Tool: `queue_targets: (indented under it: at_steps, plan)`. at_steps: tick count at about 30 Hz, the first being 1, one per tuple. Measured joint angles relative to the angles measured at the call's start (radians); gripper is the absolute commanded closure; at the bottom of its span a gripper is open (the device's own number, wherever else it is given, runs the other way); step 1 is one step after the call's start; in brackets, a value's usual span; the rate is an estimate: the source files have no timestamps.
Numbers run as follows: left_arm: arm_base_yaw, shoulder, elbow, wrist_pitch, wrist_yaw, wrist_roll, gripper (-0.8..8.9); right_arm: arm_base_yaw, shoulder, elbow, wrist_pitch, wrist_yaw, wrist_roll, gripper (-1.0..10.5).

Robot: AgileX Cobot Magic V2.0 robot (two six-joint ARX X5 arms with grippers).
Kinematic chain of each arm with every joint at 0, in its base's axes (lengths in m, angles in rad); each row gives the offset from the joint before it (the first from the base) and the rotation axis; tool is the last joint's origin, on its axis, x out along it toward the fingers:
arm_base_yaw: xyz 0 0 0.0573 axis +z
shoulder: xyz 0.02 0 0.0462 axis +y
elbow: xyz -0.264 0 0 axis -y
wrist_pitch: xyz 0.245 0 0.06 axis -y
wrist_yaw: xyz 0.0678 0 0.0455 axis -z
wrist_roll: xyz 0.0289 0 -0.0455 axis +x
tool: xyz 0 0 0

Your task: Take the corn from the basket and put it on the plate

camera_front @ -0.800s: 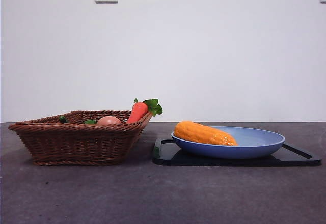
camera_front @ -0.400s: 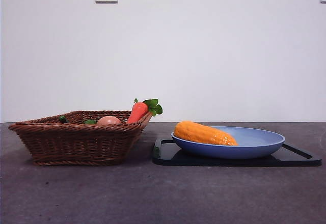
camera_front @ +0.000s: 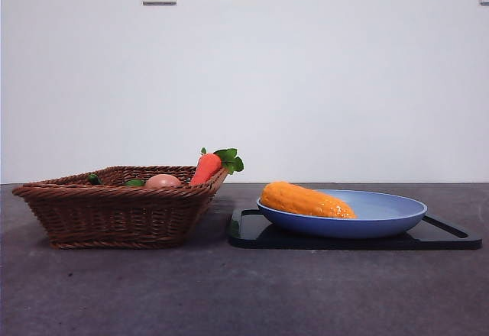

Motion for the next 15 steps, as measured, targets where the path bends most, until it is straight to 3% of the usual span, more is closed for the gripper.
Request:
queue_targets:
  at_steps: [7, 10, 15]
  plan:
    - [0.000, 0.000, 0.000, 0.000, 0.000, 0.000, 8.06, -0.127, -0.230, -0.320, 0.344, 0.010, -0.008, 9.4]
    - [0.000, 0.000, 0.000, 0.000, 0.000, 0.000, 8.06, -0.131, -0.327, -0.474, 0.485, 0.077, -0.004, 9.4]
    - [0.000, 0.000, 0.000, 0.000, 0.000, 0.000, 8.06, -0.130, -0.468, -0.710, 0.698, 0.200, 0.071, 9.4]
